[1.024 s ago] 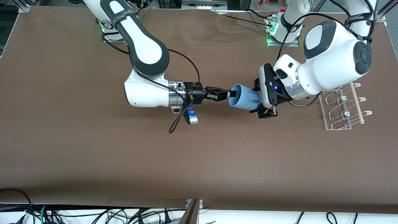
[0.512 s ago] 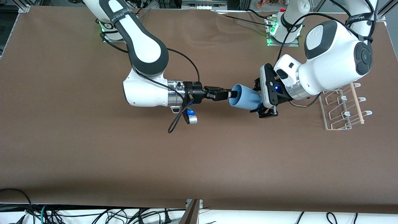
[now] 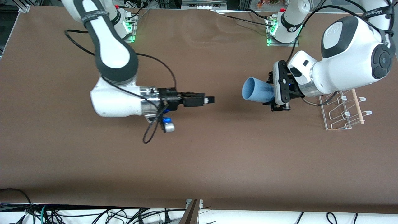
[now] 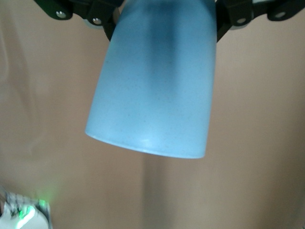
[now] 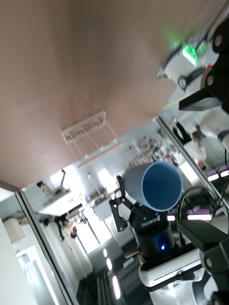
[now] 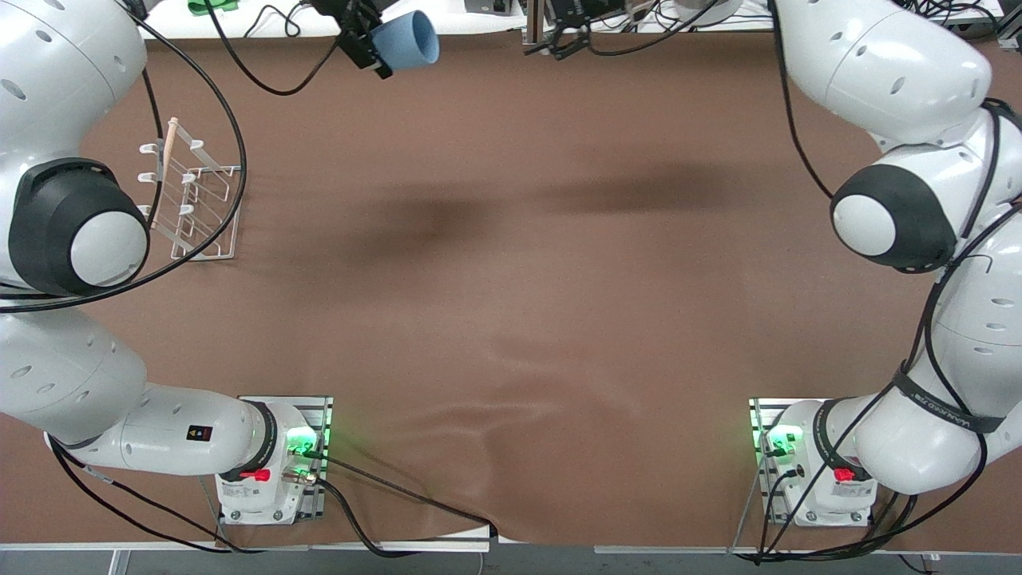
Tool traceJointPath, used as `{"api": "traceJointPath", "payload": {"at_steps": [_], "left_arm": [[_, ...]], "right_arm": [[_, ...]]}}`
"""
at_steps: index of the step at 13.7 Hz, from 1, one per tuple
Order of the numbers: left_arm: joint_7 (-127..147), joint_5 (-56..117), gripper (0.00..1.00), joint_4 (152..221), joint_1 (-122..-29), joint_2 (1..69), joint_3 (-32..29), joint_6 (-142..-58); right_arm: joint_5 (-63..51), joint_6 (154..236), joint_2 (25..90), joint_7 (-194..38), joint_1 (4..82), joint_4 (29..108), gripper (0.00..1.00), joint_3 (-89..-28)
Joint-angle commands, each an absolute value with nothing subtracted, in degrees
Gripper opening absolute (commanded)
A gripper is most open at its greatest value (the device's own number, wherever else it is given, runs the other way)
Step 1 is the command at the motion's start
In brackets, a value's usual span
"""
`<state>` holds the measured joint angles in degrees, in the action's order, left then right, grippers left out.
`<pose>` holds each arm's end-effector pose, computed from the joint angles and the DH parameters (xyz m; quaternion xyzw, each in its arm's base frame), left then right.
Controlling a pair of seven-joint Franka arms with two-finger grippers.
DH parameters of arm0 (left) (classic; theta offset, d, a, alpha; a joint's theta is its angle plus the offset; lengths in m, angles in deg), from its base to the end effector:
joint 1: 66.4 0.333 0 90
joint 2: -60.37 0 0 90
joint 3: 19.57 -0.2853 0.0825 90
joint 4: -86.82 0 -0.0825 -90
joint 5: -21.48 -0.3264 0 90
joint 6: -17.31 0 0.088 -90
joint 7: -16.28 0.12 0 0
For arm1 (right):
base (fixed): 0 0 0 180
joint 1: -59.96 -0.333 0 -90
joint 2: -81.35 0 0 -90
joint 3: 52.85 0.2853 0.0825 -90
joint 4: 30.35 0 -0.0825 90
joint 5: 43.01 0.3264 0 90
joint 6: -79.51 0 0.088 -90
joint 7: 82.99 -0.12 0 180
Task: Transfer cup to left arm and place on rack
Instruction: 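Open the right gripper and withdraw it while the left gripper lifts the cup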
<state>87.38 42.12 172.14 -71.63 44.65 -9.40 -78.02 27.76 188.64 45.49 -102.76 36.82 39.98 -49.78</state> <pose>0.5415 -0.1784 0.4866 0.7310 -0.6504 0.0524 0.1996 0.5803 0.3630 0.4461 -0.8142 0.1344 0.2009 0.5279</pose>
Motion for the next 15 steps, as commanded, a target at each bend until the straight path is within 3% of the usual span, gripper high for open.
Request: {"api": "traceJointPath", "payload": {"at_steps": [1, 6, 9, 15], "left_arm": [[83.53, 35.05, 0.09, 169.79, -71.58, 45.16, -9.55, -70.17], [78.24, 19.05, 0.09, 165.83, -72.73, 44.46, -8.76, -57.68], [78.24, 8.07, 0.09, 165.74, -74.03, 44.55, -8.49, -51.53], [76.92, -15.4, 0.12, 167.14, -73.87, 36.48, -8.84, -43.71]], "right_arm": [[15.93, 185.34, 47.33, -102.59, 39.56, 40.23, 1.0, -49.51], [-13.07, 177.09, 49.79, -102.5, 43.17, 40.14, 1.0, -50.73], [-28.37, 176.54, 51.28, -102.59, 43.35, 40.14, 1.0, -51.53], [-45.53, 175.05, 57.08, -98.57, 44.75, 41.72, 1.0, -53.64]]}}
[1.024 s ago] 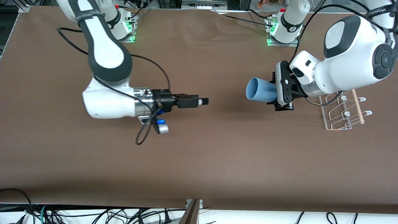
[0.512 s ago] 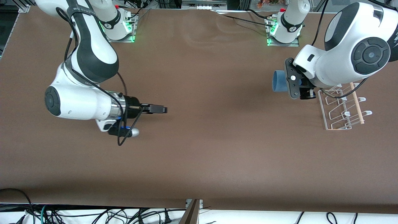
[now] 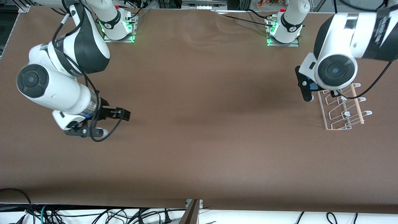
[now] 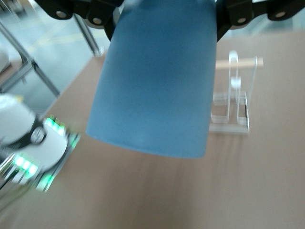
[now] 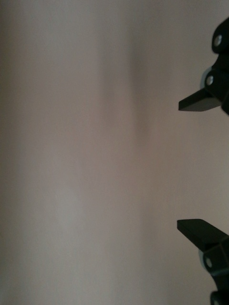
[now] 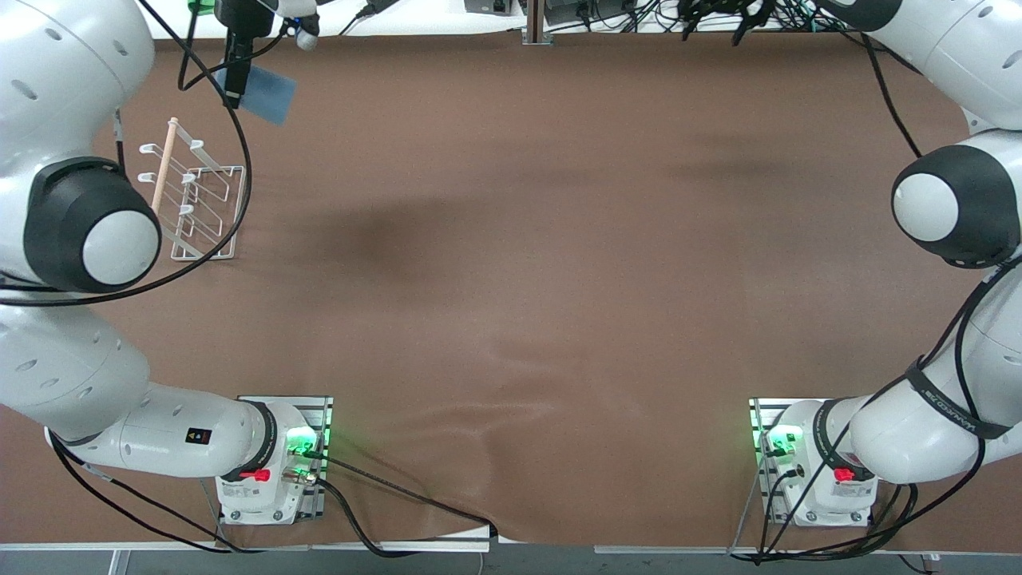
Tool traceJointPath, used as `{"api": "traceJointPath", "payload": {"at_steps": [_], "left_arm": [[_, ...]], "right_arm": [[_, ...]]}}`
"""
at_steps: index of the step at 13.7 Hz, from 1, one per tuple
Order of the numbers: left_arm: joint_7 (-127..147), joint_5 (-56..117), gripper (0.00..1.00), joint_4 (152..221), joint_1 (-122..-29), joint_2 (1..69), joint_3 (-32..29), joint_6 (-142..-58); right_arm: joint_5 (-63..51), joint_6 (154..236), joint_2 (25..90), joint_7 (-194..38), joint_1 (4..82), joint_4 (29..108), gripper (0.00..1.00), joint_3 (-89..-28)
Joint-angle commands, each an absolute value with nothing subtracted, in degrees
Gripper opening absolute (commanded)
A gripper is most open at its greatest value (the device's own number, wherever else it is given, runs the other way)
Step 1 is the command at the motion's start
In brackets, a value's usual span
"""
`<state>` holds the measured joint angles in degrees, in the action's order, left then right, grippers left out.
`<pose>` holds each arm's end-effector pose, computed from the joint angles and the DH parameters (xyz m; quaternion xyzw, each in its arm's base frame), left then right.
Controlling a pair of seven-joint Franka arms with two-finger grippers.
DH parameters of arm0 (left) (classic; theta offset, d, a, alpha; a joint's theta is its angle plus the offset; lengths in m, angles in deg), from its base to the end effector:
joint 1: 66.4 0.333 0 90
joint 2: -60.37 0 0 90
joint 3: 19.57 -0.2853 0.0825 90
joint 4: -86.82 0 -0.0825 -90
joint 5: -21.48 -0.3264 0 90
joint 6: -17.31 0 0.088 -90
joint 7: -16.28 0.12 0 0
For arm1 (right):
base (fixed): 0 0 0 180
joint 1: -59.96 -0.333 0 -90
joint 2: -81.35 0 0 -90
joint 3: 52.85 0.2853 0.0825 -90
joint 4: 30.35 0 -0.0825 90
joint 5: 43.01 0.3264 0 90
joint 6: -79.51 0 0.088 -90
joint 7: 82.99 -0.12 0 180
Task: Transfer cup to left arm and place on rack
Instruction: 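Move the cup with the left gripper over the wire rack while the right gripper returns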
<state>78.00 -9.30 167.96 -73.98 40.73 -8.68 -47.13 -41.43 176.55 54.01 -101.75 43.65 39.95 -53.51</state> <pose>0.5134 -0.0778 0.4633 -0.7269 0.5723 0.3647 0.1052 0.6011 0.1731 0.4660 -0.9995 0.0283 0.0083 0.0090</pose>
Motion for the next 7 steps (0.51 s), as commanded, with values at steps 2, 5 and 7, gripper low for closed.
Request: {"api": "traceJointPath", "payload": {"at_steps": [2, 5, 7], "left_arm": [[76.14, -21.03, 0.12, 167.76, -72.73, 31.31, -10.24, -42.28], [65.2, -26.24, 0.12, 167.59, -71.85, 25.67, -11.56, -42.19], [58.15, -26.33, 0.12, 168.29, -70.28, 21.89, -14.54, -41.41]], "right_arm": [[-46.52, 174.61, 59.97, -93.65, 47.55, 43.03, 1.0, -53.64], [-46.35, 174.35, 65.94, -87.56, 52.04, 48.64, 1.0, -53.55], [-46.26, 174.17, 68.68, -87.64, 53.72, 51.3, 1.0, -53.55]]}}
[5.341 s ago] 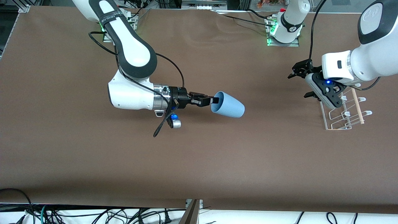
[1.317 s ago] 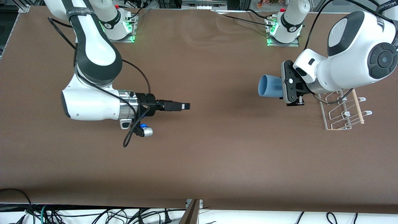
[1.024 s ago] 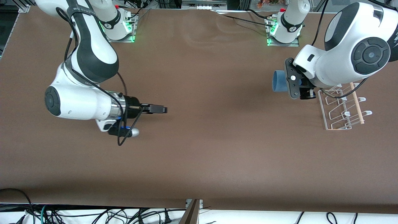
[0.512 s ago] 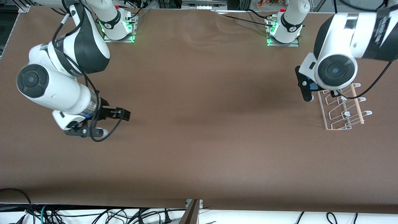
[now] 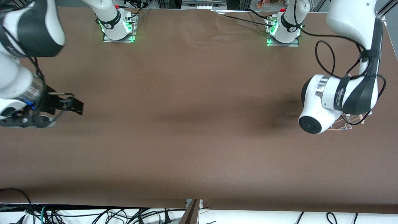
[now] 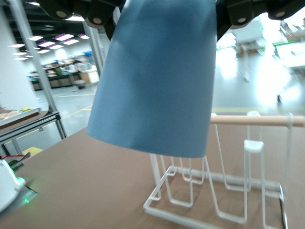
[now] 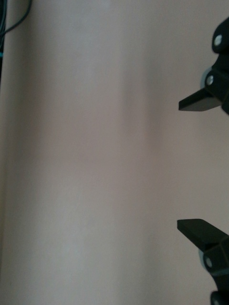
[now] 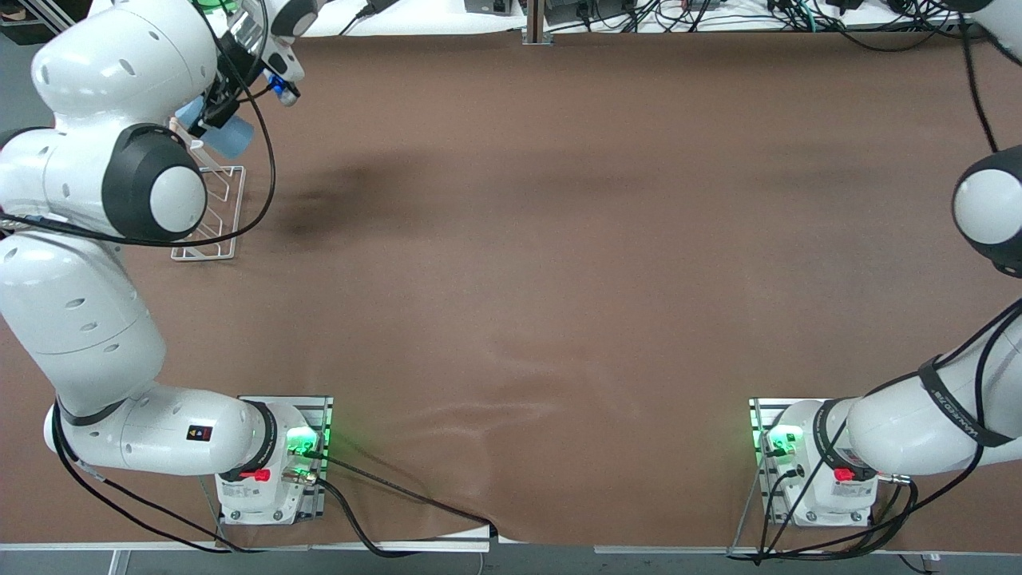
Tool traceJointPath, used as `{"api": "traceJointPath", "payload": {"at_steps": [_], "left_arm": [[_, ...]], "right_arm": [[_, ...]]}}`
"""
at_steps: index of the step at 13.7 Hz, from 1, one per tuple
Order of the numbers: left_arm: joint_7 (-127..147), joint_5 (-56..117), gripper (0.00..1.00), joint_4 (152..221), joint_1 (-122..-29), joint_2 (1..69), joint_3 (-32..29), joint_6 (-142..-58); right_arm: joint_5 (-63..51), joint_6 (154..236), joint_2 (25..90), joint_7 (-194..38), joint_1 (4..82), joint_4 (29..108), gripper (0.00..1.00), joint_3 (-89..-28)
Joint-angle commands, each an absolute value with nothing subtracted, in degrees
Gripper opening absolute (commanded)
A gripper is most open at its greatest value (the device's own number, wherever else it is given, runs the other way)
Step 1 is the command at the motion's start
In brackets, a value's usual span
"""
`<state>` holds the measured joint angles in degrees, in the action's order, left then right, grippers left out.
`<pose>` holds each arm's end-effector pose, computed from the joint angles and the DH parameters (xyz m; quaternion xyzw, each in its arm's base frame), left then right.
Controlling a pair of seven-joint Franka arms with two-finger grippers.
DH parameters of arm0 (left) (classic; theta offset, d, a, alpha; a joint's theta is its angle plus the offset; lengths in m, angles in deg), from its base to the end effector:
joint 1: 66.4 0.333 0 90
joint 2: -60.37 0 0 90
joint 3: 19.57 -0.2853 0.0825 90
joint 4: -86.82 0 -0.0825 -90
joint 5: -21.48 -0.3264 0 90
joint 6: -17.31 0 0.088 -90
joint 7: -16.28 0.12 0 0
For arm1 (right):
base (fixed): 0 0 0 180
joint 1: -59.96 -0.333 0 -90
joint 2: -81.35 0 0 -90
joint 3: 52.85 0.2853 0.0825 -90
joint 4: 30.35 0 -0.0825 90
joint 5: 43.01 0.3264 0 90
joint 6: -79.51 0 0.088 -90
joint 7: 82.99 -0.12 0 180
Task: Transfer cup to left arm and place on rack
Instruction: 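Move the cup with the left gripper over the wire rack while the right gripper returns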
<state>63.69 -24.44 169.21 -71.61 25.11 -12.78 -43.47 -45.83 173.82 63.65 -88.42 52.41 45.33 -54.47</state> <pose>0.5385 0.0060 0.3350 -0.7151 0.4080 0.5287 0.2064 0.5831 0.0574 0.5245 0.9995 0.0067 0.0110 0.0279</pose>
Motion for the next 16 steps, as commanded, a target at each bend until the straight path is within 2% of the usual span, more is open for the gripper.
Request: {"api": "traceJointPath", "payload": {"at_steps": [1, 4, 8, 16], "left_arm": [[55.94, -26.33, 0.11, 169.16, -69.05, 21.61, -14.73, -41.31], [46.21, -26.33, 0.11, 175.13, -69.03, 21.7, -14.82, -38.69], [39.14, -26.6, 0.1, 175.32, -72.55, 20.65, -14.91, -36.48], [37.64, -33.62, 0.11, 176.37, -71.14, 19.59, -14.82, -37.53]], "right_arm": [[-46.26, 173.65, 69.47, -87.47, 53.81, 51.56, 1.0, -53.55], [-45.39, 173.29, 71.15, -86.59, 56.08, 52.18, 1.0, -53.55], [-45.82, 173.2, 74.13, -86.94, 56.89, 52.18, 1.0, -53.73], [-48.02, 168.81, 74.4, -82.91, 58.03, 52.27, 1.0, -53.64]]}}
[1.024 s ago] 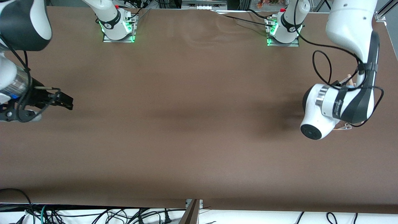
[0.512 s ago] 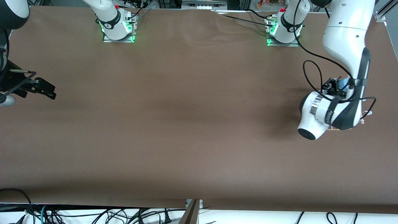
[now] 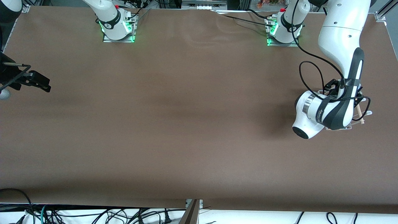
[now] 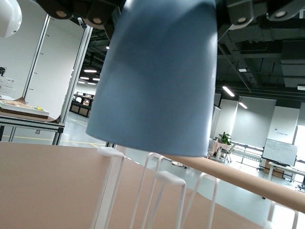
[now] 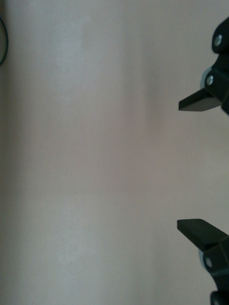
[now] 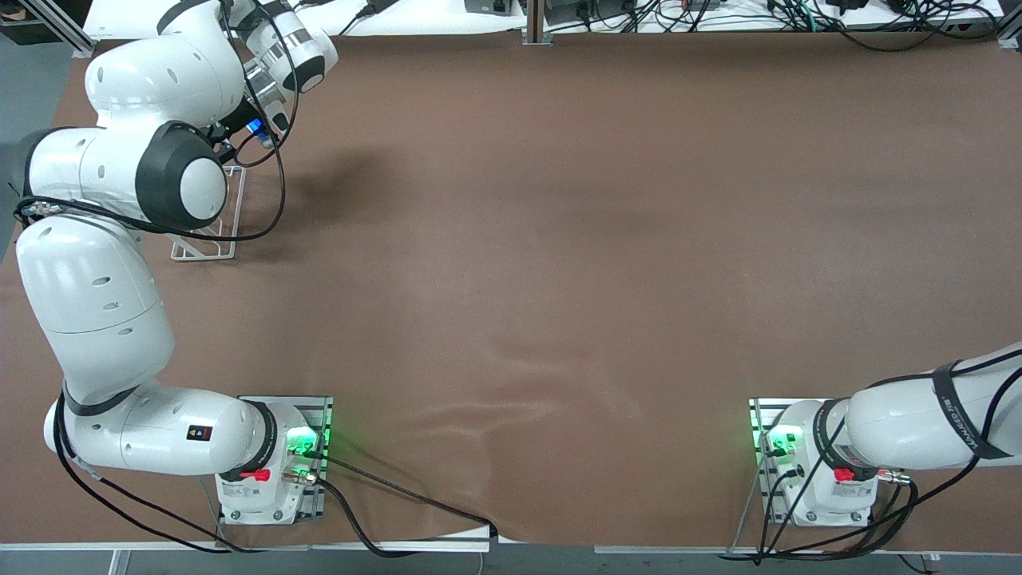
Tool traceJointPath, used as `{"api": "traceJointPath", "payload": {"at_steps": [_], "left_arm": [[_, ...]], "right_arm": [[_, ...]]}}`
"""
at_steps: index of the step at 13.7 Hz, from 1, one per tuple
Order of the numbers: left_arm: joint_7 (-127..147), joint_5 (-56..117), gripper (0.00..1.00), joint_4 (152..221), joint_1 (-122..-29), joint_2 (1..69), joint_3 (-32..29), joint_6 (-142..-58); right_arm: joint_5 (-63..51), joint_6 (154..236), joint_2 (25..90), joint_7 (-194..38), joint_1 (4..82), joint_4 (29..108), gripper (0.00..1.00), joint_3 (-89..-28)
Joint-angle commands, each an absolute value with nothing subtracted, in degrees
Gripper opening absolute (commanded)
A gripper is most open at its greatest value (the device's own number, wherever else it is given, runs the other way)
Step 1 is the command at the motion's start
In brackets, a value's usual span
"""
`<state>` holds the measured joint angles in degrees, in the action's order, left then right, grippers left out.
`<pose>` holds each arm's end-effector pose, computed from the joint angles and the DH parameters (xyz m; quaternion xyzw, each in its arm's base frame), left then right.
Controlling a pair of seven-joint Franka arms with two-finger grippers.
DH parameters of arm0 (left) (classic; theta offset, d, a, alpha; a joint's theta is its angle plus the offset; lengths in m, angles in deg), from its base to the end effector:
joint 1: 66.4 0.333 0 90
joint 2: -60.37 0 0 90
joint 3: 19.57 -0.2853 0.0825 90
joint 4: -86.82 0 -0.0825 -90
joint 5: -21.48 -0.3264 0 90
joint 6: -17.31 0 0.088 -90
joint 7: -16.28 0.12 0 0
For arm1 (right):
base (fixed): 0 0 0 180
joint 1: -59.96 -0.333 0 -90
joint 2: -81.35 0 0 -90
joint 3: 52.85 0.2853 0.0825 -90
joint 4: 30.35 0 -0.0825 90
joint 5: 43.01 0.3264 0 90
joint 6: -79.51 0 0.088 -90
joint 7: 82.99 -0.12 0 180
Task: Transfer cup to left arm and place on rack
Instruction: 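Move the cup with the left gripper over the wire rack while the right gripper returns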
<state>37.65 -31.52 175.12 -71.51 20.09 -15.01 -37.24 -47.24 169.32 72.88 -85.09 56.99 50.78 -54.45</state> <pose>0.5116 0.0404 0.2817 -0.6949 0.2125 0.5820 0.3650 0.5379 0.0051 0.5685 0.9992 -0.0064 0.0030 0.0389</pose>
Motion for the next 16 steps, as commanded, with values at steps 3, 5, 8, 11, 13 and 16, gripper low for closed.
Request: {"api": "traceJointPath", "payload": {"at_steps": [3, 5, 8, 11, 13, 16], "left_arm": [[37.55, -34.07, 0.11, 177.08, -70.88, 19.24, -14.82, -39.55], [37.37, -36.34, 0.12, 179.09, -70.53, 19.32, -14.82, -41.74], [37.28, -36.35, 0.12, 179.28, -70.09, 19.32, -14.73, -41.93], [37.2, -36.53, 0.13, 179.63, -70.09, 19.32, -14.82, -43.41], [37.11, -36.53, 0.14, 179.72, -69.65, 19.24, -14.91, -44.39], [37.11, -36.61, 0.28, 179.81, -69.65, 19.24, -14.91, -44.74]], "right_arm": [[-48.02, 168.11, 74.4, -82.28, 58.12, 52.27, 1.0, -53.64], [-47.93, 167.58, 74.75, -81.41, 58.12, 52.27, 1.0, -53.64], [-47.93, 165.12, 75.19, -82.28, 58.12, 52.18, 1.0, -53.55], [-47.84, 164.76, 75.37, -81.76, 58.12, 52.27, 1.0, -53.64], [-47.76, 164.59, 75.46, -82.02, 58.12, 52.27, 1.0, -53.64], [-47.06, 164.24, 76.07, -82.28, 58.38, 52.27, 1.0, -53.73]]}}
